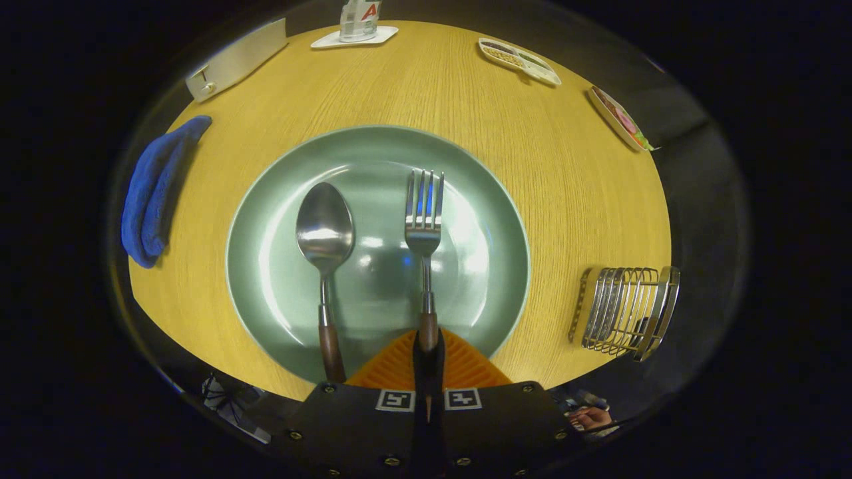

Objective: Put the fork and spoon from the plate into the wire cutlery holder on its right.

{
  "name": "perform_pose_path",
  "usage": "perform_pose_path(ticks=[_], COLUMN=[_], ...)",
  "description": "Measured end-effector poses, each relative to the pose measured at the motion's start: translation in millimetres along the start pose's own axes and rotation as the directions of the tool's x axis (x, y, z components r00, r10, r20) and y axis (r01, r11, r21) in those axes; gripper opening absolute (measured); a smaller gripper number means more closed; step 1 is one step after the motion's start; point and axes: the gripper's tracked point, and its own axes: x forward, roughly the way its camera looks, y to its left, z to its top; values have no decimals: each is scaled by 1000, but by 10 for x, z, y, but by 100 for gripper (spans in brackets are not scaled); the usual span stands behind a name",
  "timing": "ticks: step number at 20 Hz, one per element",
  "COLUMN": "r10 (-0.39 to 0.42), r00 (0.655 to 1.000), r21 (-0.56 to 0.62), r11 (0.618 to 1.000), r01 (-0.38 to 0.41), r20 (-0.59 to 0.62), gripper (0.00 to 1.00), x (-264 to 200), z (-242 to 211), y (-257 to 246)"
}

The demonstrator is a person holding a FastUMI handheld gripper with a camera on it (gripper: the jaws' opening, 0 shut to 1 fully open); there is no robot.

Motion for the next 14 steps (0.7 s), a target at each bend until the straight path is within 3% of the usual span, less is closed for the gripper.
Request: perform_pose_path(ticks=[14], r10=[-84], r00=[971], r21=[114], r11=[992], r01=[59], r20=[225], gripper=[2], x=[-697], z=[432], y=[-218])
